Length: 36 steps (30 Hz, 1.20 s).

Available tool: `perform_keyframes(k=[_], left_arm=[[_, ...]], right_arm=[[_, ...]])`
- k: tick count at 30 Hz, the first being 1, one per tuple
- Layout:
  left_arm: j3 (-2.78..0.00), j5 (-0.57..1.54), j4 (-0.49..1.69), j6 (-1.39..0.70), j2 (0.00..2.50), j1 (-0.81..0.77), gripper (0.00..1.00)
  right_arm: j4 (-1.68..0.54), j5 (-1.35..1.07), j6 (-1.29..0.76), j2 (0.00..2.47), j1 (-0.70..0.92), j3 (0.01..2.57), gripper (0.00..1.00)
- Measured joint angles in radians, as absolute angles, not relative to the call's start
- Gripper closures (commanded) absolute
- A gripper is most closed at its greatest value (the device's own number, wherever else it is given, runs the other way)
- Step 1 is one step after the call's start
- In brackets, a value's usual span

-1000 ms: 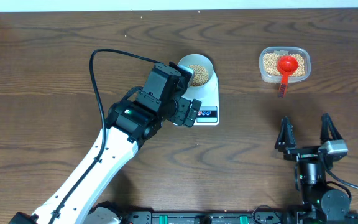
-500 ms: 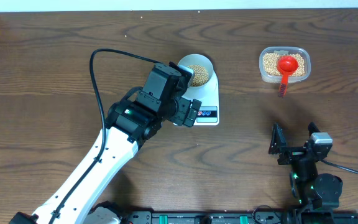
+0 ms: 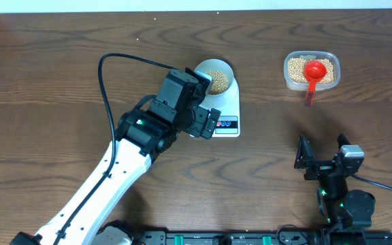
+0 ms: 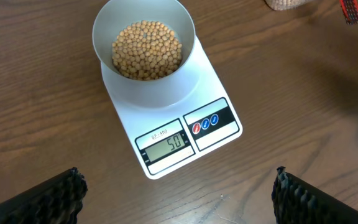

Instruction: Scoop item into bowl and weigh 50g on scale

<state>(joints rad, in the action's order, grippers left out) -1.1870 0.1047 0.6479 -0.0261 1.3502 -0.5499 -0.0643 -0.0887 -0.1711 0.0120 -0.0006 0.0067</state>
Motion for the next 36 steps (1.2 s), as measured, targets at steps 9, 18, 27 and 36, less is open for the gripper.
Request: perform_keyframes(k=[9,18,27,36], left_arm=[[-1.187,0.105,0.648,-0.026,1.350,-0.550,0.03],[-1.187,0.105,0.648,-0.026,1.350,-0.550,0.02],[-1.187,0.105,0.648,-0.026,1.350,-0.550,0.02],[-1.187,0.105,0.648,-0.026,1.350,-0.550,0.02]], right_arm=[[-0.065,-0.089,-0.171,0.012,-0.001,0.007,0.01],[-0.068,-0.070,-0.171,0.112,-0.001,0.007,0.01],[-0.067,-0.069,-0.171,0.168,-0.001,0.007,0.01],[-0.067,-0.069,-0.171,0.170,-0.001,0.007,0.01]])
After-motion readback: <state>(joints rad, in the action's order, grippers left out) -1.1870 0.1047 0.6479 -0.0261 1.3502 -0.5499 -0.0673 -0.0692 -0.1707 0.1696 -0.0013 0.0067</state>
